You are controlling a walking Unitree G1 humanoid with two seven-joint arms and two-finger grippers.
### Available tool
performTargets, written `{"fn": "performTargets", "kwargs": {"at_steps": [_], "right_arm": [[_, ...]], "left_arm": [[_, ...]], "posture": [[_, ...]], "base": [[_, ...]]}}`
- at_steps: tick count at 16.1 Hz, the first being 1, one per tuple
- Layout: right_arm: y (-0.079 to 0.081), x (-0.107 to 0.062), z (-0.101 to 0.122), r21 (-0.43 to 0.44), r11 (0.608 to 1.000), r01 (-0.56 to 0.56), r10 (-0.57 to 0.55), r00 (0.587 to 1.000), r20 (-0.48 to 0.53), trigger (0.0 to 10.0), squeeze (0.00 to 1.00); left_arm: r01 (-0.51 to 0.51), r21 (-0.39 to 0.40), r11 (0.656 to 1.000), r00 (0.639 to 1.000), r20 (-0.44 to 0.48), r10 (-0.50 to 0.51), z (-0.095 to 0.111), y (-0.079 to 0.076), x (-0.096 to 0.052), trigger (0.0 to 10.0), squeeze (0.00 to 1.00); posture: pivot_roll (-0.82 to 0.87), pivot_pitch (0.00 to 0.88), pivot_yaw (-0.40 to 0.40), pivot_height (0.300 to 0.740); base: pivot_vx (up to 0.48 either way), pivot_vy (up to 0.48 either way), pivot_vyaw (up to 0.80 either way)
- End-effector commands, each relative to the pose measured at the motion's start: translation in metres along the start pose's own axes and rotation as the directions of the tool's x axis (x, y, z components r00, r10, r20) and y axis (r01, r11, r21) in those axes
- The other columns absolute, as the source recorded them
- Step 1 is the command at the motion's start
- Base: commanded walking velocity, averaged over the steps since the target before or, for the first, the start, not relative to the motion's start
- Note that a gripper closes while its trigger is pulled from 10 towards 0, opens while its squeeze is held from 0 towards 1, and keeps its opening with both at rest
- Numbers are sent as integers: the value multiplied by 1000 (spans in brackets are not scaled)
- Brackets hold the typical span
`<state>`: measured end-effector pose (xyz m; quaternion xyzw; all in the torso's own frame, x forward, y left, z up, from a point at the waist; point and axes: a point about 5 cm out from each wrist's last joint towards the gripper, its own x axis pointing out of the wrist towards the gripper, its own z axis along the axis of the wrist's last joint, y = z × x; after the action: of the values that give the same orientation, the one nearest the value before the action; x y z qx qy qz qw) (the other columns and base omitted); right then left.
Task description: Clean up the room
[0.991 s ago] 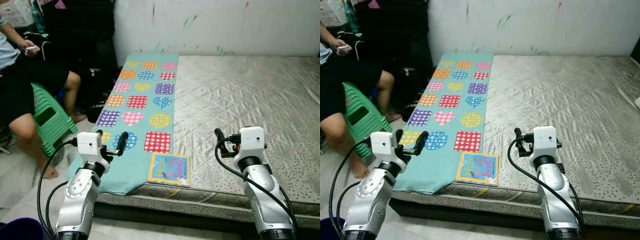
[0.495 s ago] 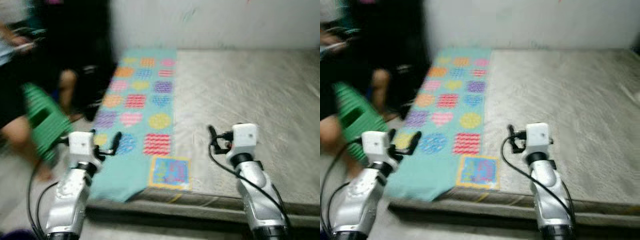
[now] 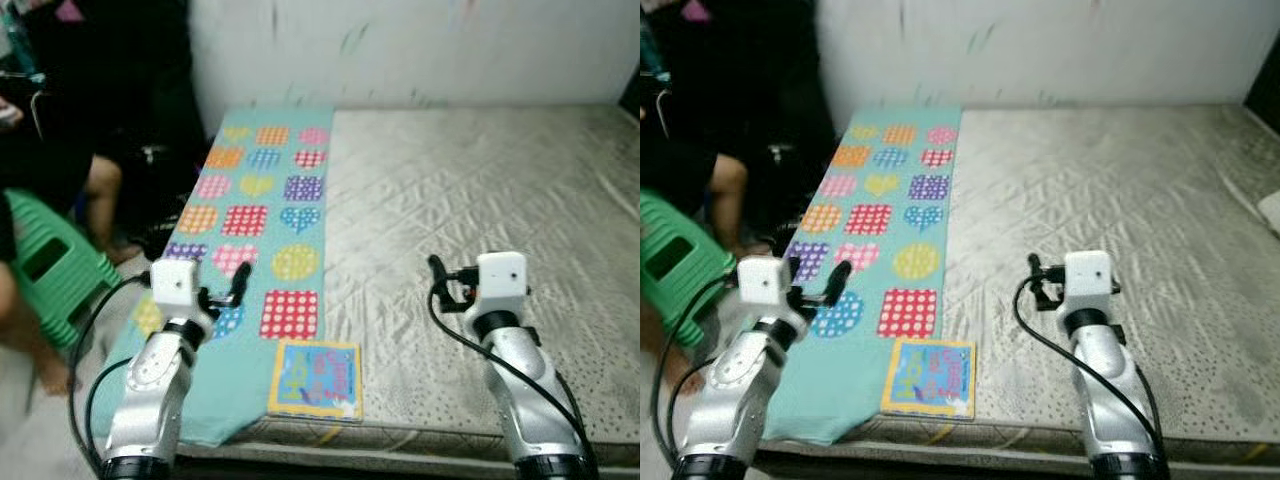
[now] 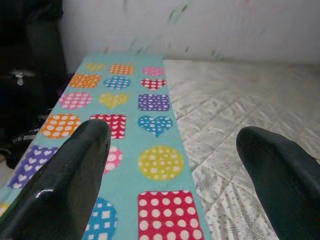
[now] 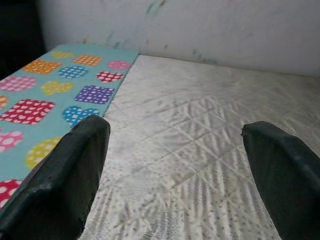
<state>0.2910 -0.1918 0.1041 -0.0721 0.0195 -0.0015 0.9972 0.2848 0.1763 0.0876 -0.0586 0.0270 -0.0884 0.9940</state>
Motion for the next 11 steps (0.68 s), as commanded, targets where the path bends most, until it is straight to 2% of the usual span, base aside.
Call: {"fn": "performTargets", "kwargs": {"at_steps": [1, 7, 11], "right_arm": [[-4, -2, -1, 12, 1000, 20, -20, 1000, -7, 10000, 0], [-3, 1, 1, 41, 998, 38, -39, 999, 14, 10000, 0], [3, 1, 1, 59, 997, 39, -40, 999, 21, 10000, 0]], "left_arm": [[10, 6, 1000, 1000, -7, -10, 0, -2, 1, 10000, 0], [11, 23, 1000, 1000, -28, -11, -3, -1, 0, 10000, 0], [3, 41, 999, 999, -38, -1, -4, 4, 3, 10000, 0]], "posture": [[-262, 0, 55, 740], [-253, 0, 86, 740], [-250, 0, 96, 740]], "base": [[0, 0, 0], [0, 0, -720], [0, 0, 0]]}}
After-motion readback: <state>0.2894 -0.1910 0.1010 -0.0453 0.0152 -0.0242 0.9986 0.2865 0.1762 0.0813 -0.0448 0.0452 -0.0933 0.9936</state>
